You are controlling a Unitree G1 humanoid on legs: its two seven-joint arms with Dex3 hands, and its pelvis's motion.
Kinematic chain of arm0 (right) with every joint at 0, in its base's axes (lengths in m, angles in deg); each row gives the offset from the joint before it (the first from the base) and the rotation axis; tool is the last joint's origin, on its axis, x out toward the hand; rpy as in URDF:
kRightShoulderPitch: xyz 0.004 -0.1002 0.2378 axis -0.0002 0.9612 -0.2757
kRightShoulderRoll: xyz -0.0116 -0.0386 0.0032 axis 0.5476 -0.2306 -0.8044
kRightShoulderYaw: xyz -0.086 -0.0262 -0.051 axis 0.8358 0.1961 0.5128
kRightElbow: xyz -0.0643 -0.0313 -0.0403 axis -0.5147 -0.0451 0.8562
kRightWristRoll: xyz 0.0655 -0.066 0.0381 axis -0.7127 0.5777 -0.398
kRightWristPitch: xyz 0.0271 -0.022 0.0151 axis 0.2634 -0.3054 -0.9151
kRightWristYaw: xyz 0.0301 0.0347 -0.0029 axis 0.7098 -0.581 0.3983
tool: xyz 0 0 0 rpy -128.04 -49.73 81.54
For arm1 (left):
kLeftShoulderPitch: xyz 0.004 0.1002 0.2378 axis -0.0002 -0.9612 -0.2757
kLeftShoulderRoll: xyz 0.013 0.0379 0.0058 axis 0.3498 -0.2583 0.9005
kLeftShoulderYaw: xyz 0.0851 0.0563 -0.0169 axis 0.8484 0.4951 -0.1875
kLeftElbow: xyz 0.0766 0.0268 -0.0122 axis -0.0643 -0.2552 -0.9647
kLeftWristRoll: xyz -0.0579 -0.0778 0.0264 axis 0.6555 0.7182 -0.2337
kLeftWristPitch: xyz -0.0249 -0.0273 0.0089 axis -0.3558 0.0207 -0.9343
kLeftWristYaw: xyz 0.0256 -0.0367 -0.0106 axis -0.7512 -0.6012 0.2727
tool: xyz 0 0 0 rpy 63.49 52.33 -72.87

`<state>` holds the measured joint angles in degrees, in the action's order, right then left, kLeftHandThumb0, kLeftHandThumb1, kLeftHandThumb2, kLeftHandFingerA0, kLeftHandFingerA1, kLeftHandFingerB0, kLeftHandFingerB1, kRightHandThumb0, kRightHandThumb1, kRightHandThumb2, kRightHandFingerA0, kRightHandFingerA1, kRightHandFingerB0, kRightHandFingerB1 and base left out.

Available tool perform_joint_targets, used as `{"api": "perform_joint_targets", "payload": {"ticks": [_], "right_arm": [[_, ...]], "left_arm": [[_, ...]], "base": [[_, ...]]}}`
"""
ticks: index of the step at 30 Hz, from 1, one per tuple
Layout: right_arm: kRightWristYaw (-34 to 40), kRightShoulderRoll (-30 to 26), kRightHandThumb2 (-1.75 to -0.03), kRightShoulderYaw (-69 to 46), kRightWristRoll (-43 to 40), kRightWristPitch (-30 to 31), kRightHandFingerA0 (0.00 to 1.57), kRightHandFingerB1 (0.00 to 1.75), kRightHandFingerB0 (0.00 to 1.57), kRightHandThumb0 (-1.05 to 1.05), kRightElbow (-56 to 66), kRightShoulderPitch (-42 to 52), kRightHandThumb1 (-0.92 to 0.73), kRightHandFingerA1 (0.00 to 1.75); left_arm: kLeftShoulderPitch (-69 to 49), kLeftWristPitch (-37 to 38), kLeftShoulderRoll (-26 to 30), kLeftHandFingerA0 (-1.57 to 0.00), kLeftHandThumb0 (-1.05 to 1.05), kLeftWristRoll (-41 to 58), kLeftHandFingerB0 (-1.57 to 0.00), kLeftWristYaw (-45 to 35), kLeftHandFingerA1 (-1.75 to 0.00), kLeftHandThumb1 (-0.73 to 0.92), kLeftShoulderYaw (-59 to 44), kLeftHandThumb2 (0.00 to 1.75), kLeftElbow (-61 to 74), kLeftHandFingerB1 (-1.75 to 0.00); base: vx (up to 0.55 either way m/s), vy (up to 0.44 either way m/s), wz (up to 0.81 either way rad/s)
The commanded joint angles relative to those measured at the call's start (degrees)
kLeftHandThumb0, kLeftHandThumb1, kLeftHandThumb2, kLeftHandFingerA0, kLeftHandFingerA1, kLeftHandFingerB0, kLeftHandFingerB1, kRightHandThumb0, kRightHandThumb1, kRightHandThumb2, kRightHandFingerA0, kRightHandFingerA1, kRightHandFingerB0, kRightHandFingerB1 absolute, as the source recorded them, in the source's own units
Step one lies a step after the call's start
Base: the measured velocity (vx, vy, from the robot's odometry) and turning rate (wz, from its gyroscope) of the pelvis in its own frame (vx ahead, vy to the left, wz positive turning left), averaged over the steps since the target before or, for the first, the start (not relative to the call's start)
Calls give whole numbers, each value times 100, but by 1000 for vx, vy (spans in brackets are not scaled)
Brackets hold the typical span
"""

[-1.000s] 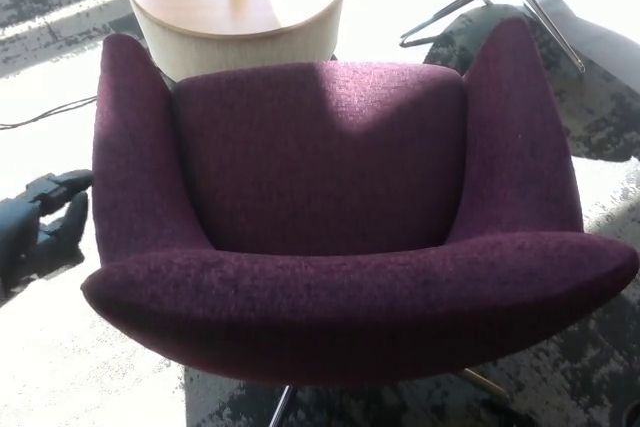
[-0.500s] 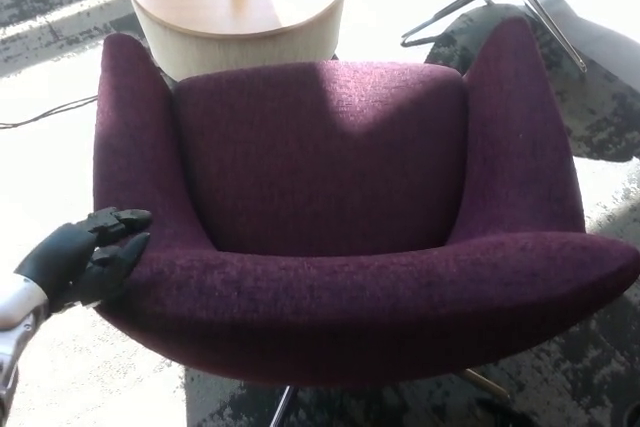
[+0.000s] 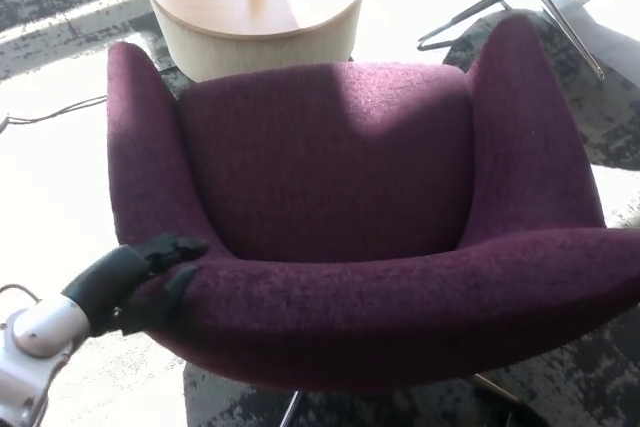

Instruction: The robot stands in front of a sofa and uses its left hand to push the left side of the sofa

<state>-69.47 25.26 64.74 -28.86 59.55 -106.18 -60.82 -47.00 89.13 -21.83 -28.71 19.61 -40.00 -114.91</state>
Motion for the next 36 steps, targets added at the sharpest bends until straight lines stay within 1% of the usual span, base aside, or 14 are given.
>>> {"api": "perform_joint_targets", "payload": {"ticks": [1, 7, 8, 11, 12, 16, 18, 19, 22, 23, 26, 27, 28, 36], "right_arm": [[1, -56, -65, -17, -55, 40, 63, 34, 45, -73, -46, -27, -79, 41], [184, -138, -66, 117, 138, 80, 62, 33, 41, -76, -46, -15, -81, 41], [163, -116, -66, 110, 105, 102, 59, 32, 34, -74, -43, 33, -84, 40], [106, -89, -66, 74, 9, 163, 56, 31, 34, -74, -38, 54, -84, 39], [-182, -17, -67, -154, -352, 375, 45, 32, 31, -76, -10, -37, -87, 37], [-512, 155, -68, -674, -882, 744, 38, 30, 23, -75, 43, -307, -88, 35], [-482, 70, -111, -625, -694, 630, 33, 44, 15, -69, 21, -212, -72, 54], [-404, 49, -69, -617, -641, 677, 33, 30, 27, -73, 12, -210, -92, 35], [-411, 106, -68, -634, -674, 682, 24, 29, 23, -77, 24, -151, -92, 33], [-373, 163, -108, -642, -690, 679, 39, 44, 20, -67, 27, -140, -68, 54], [-325, 208, -76, -581, -624, 632, 41, 35, 34, -80, 20, -132, -78, 38], [-284, 223, -110, -571, -613, 664, 41, 43, 21, -71, -17, -140, -71, 54], [-254, 241, -69, -581, -630, 683, 54, 33, 40, -78, -19, -122, -92, 36], [-241, 233, -80, -481, -601, 728, 36, 35, 29, -85, 26, 34, -81, 41]], "left_arm": [[-696, -655, -586, -1, -88, -54, -16, -744, -39, 74, 716, 110, 981, -41], [-963, -1199, -1051, 0, -70, 239, -11, -906, -42, 72, 1081, 110, 1656, -38], [-1038, -1306, -1138, -9, -79, 245, -10, -950, -29, 92, 1203, 71, 1741, -26], [-1100, -1440, -1244, 0, -87, 183, -17, -881, -38, 77, 1351, 111, 1885, -35], [-1061, -1417, -1373, -1, -38, 117, 0, -713, -48, 53, 1403, 111, 1942, -46], [-765, -1331, -1534, -1, -87, 66, -15, -616, -42, 76, 1405, 110, 1861, -44], [-746, -1158, -1778, -19, -78, -91, -26, -341, -36, 91, 1541, 66, 1868, -35], [-749, -1389, -1785, -27, -68, -280, -44, -207, -53, 70, 1658, 109, 2085, -58], [-794, -1488, -1801, -23, -66, -222, -29, -302, -35, 90, 1697, 67, 2249, -34], [-744, -1466, -1880, 0, -34, -85, 0, -445, -48, 62, 1683, 114, 2196, -46], [-567, -1352, -2099, 0, -35, 102, 0, -634, -47, 61, 1618, 114, 1869, -45], [-495, -1340, -2237, -18, -65, 154, -20, -658, -34, 85, 1600, 66, 1800, -33], [-504, -1421, -2282, -1, -36, 166, 0, -670, -48, 57, 1606, 111, 1828, -46], [-525, -1802, -2367, 0, -35, -41, 0, -628, -47, 56, 1921, 111, 2217, -46]], "base": [[0, 0, 0], [0, 0, 1], [0, 0, 0], [0, 0, 0], [0, 0, 0], [0, 0, 0], [0, 0, 0], [0, 0, 0], [0, 0, 0], [0, 0, 0], [0, 0, 0], [0, 0, 0], [0, 0, 0], [0, 0, 0]]}}
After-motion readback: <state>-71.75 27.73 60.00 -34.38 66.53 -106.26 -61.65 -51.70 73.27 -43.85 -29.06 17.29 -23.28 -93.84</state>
